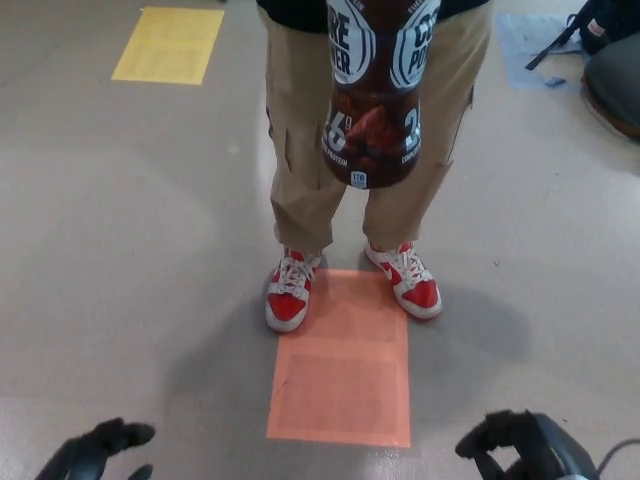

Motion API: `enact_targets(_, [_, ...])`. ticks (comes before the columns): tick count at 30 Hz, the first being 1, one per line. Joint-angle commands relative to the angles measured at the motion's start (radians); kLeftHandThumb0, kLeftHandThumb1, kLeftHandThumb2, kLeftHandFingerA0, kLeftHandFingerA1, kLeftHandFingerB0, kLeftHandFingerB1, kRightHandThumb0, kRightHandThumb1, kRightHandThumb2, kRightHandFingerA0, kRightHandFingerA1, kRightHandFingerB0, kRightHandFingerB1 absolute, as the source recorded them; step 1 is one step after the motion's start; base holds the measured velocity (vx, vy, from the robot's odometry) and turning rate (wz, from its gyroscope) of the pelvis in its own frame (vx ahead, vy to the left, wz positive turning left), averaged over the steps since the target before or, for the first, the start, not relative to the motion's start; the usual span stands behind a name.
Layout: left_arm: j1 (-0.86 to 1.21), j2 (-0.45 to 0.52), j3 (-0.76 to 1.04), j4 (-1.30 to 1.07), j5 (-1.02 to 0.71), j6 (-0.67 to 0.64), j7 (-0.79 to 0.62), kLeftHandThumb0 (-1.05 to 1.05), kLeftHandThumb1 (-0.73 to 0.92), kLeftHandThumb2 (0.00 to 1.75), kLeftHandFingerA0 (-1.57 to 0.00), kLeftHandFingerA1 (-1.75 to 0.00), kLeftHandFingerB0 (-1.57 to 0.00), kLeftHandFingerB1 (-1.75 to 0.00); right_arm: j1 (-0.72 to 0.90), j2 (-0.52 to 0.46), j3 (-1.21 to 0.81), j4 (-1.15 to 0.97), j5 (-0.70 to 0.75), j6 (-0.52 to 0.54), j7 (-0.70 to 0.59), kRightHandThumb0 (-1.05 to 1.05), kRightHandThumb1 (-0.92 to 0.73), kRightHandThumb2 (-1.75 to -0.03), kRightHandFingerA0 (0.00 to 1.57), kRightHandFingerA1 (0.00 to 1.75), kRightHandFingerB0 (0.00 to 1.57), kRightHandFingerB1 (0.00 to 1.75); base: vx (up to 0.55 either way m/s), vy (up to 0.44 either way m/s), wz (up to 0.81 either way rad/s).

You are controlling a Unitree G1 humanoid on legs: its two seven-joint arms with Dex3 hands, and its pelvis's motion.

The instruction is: The robot recieved a bottle of protein shake from a person using its left hand and then shake the protein up and down 2 two times and hand it back to the person

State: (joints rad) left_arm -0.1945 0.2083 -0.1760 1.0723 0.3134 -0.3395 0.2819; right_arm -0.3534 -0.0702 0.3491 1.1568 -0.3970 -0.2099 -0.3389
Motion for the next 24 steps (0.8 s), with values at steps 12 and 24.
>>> enact_targets(12, [-0.066, 0.098, 0.040, -0.302, -0.167, -0.169, -0.319, -0.42, 0.68, 0.61, -0.56, -0.39, -0.40, -0.33, -0.060, -0.001, 0.072, 0.137, -0.106, -0.191, -0.273, -0.49, -0.59, -1.07, 0.92, 1.03, 0.94, 0.78, 0.00, 0.000, 0.00])
enact_targets(24, [-0.130, 0.182, 0.098, -0.818, -0.626, 0.431, -0.813, -0.72, 0.45, 0.76, -0.10, -0.42, 0.00, -0.12, -0.072, -0.005, 0.078, 0.140, -0.118, -0.184, -0.280, -0.47, -0.56, -1.11, 0.94, 0.92, 0.94, 0.74, 0.00, 0.000, 0.00])
